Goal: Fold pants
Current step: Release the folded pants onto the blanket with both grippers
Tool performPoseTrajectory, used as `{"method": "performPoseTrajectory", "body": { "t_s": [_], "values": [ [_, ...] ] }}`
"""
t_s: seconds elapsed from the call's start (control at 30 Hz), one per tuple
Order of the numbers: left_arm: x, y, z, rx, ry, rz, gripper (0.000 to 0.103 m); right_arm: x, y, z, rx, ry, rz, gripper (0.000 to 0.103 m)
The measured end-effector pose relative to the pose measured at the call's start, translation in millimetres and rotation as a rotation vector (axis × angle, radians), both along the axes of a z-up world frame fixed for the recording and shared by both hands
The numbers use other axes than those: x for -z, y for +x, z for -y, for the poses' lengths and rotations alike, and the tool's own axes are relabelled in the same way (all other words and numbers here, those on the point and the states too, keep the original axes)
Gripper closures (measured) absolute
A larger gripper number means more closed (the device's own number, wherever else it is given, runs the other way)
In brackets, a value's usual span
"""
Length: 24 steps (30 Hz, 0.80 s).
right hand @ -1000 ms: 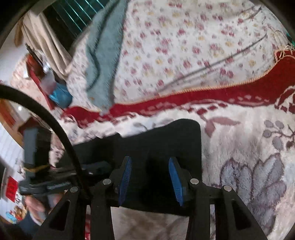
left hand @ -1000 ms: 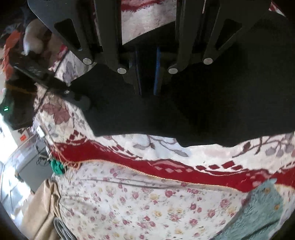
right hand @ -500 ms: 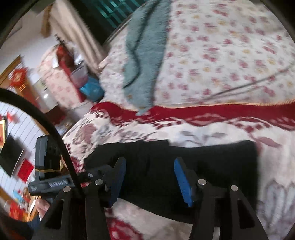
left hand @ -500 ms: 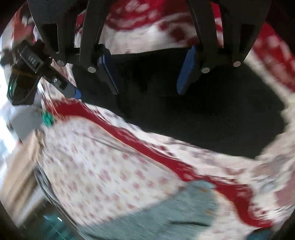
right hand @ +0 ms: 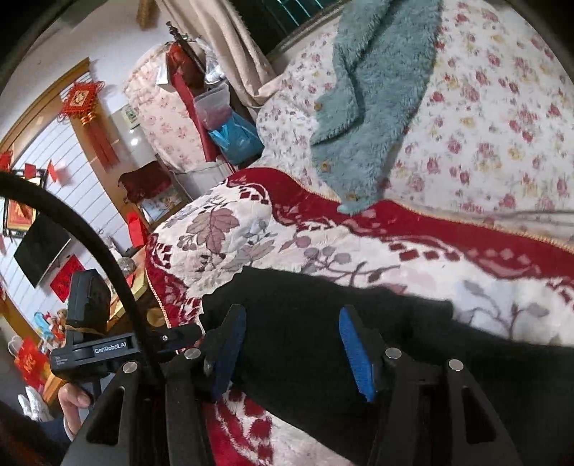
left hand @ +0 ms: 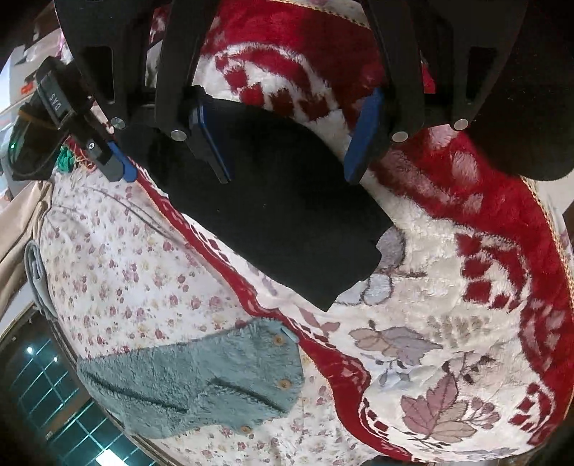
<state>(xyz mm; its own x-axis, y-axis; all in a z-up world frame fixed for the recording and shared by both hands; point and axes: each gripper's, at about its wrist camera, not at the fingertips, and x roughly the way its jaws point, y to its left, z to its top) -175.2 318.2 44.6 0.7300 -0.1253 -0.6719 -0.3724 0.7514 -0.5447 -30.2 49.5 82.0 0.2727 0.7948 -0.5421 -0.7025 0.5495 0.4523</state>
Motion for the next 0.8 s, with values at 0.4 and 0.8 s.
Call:
{"method": "performPoseTrajectory", "body": {
  "t_s": [0.4, 0.8],
  "values": [
    [19.6, -3.6, 13.6, 0.013, -0.010, -0.091, 0.038, -13.8, -8.0, 18.5, -0.001, 0.048, 0.020, 0.051],
    [19.0, 9.0, 19.0, 0.014, 0.033, -0.126, 0.038, -46.4, -30.3, 46.9, 0.026, 0.095, 0.138, 0.047]
  ]
}}
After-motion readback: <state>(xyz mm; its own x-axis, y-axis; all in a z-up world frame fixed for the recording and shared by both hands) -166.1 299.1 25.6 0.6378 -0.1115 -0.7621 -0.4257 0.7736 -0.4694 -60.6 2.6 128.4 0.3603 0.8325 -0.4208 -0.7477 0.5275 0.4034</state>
